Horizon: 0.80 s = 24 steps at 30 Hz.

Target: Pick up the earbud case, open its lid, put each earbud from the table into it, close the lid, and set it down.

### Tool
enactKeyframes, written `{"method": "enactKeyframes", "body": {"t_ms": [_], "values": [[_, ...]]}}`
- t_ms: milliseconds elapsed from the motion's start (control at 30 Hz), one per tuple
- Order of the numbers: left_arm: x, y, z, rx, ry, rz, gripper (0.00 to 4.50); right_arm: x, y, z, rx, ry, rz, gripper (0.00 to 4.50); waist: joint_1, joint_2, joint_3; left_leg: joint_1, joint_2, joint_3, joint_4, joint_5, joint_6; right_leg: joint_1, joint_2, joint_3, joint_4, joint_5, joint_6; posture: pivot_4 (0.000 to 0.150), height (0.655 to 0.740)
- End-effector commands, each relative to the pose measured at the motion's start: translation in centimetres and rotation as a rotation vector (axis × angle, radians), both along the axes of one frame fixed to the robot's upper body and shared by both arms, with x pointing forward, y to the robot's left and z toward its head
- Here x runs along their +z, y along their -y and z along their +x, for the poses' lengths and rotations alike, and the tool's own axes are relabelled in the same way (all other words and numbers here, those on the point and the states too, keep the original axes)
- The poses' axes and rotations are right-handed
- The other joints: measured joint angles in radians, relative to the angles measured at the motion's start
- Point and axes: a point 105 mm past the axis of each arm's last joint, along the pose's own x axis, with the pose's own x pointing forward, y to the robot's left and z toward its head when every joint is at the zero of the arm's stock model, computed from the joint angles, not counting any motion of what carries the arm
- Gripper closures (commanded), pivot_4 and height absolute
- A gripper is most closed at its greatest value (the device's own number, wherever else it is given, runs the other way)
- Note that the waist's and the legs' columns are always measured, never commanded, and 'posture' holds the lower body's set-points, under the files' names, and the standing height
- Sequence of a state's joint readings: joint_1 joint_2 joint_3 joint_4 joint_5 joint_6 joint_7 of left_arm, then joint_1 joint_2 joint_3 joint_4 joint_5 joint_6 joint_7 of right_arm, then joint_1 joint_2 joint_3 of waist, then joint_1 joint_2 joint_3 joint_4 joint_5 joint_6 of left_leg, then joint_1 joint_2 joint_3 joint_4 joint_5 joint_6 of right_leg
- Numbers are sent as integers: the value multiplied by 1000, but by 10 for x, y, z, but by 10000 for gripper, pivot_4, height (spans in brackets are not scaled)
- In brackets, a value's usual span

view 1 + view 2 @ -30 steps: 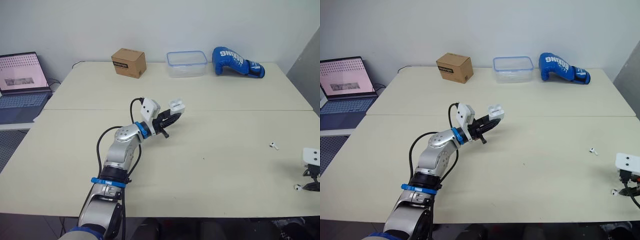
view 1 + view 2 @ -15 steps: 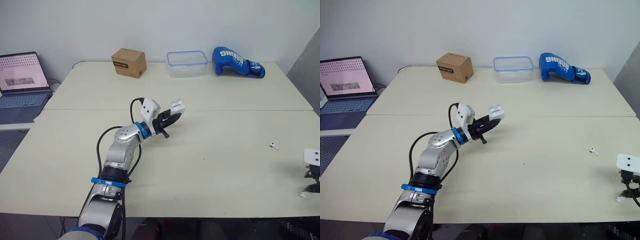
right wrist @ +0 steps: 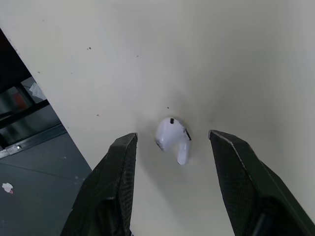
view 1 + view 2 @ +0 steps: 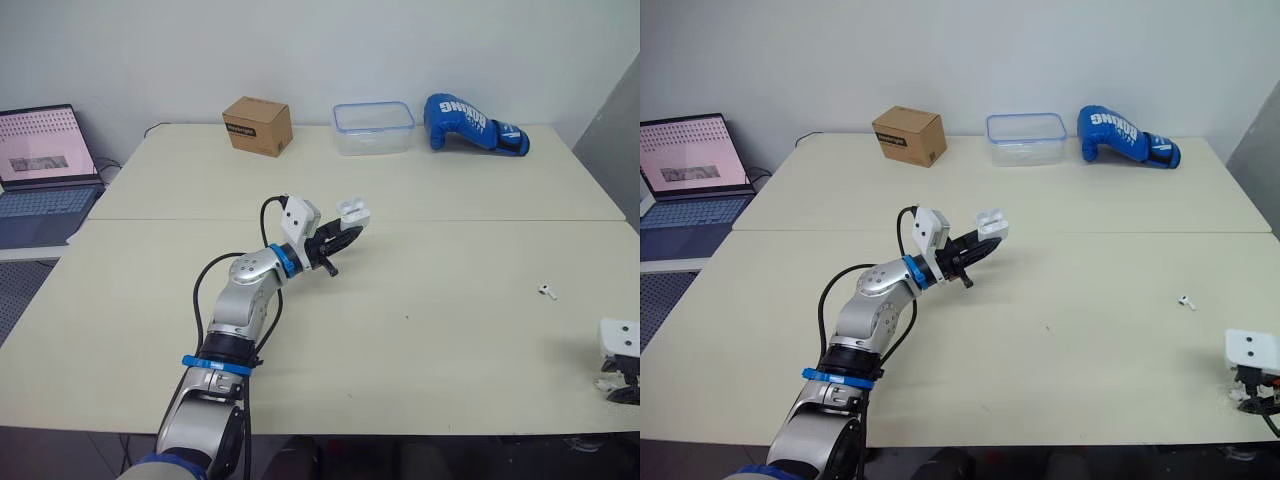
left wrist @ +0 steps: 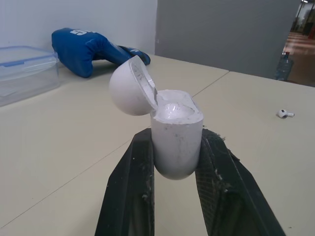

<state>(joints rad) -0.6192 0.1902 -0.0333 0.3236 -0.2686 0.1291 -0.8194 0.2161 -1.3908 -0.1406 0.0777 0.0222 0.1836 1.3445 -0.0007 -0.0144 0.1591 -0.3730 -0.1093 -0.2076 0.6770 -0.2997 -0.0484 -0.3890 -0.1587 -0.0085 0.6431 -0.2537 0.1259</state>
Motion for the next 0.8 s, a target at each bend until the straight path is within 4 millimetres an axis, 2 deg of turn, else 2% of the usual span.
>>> {"method": "enactKeyframes", "body": {"t_ms": [33,800], "values": [[13,2,-3,-13,47,-22,37643,6,-2,5,7,55,0,21047,0,0,0,0,0,0,0,0,0,0,0,0,0,0,0,1500,7400],[13,2,-2,-14,46,-26,37643,17,11,24,-61,131,-11,21047,-1,0,0,0,0,0,0,0,0,0,0,0,0,0,0,1500,7400]]}}
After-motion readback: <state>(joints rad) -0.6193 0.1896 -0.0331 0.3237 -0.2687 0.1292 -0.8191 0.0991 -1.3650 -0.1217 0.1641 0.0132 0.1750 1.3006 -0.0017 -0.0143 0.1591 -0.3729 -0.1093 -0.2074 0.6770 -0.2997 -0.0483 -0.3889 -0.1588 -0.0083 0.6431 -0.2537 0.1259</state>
